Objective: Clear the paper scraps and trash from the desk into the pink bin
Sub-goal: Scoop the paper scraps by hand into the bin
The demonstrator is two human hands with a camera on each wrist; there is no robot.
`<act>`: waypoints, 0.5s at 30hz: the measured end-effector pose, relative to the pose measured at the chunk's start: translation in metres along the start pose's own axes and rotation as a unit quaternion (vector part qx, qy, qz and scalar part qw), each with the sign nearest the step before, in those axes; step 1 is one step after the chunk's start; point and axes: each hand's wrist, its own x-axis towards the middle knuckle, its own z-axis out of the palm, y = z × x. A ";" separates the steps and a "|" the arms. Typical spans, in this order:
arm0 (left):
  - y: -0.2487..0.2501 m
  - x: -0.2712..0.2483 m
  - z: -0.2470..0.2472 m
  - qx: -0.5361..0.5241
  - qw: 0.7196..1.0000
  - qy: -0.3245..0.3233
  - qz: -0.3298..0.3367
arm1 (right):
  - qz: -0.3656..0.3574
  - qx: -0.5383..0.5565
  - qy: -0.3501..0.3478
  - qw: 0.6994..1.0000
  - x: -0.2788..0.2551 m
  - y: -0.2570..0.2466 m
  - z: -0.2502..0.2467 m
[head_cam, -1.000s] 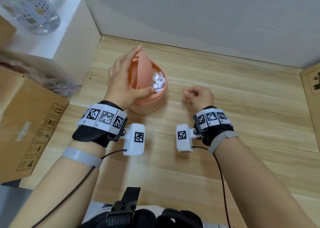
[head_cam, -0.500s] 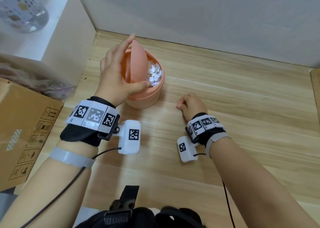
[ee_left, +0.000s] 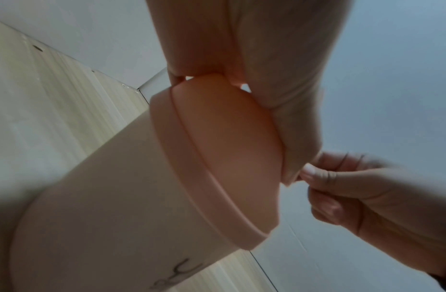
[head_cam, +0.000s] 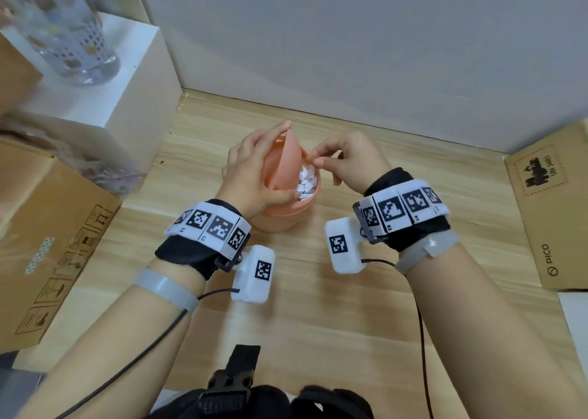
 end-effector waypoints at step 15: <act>0.016 -0.025 0.020 0.011 0.999 -0.035 0.027 | -0.075 -0.295 -0.199 0.932 -0.055 0.012 0.013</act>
